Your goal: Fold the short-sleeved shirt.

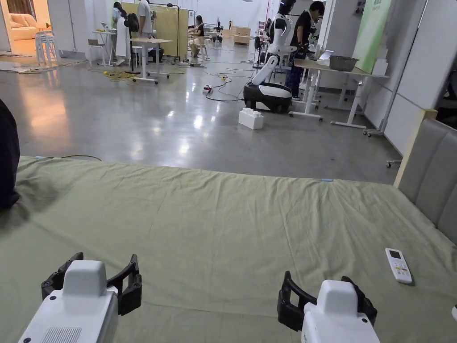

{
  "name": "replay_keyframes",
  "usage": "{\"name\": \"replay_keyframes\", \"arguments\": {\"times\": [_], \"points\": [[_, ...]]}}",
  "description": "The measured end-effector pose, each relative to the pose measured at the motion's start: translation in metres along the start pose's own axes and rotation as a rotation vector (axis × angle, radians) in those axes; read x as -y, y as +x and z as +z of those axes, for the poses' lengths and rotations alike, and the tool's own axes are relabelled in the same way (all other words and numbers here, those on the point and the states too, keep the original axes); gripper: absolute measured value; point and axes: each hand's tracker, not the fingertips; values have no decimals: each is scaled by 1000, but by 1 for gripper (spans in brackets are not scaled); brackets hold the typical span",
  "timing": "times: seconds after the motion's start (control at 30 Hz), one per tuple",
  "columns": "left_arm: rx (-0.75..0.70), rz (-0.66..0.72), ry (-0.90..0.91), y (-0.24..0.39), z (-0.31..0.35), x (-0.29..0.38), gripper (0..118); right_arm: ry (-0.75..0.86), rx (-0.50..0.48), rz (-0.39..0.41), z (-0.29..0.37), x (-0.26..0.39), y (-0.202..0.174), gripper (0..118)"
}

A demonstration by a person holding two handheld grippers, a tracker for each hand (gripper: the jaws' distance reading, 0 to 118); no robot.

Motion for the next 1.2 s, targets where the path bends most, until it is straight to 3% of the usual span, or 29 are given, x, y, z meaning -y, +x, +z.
{"name": "replay_keyframes", "arguments": {"times": [0.07, 0.3, 0.9, 1.2], "points": [[7, -2, -5, -1, 0, 0, 90, -1, 1, -9, 0, -1, 1, 103], [30, 37, 0, -3, 2, -3, 98, 3, -20, -17, -1, -4, 3, 118], [19, 99, 11, -14, -4, -6, 104, 4, 5, -48, -5, -21, 2, 118], [-3, 82, 27, -16, -6, -7, 104, -56, 1, -152, -9, -29, 7, 118]]}}
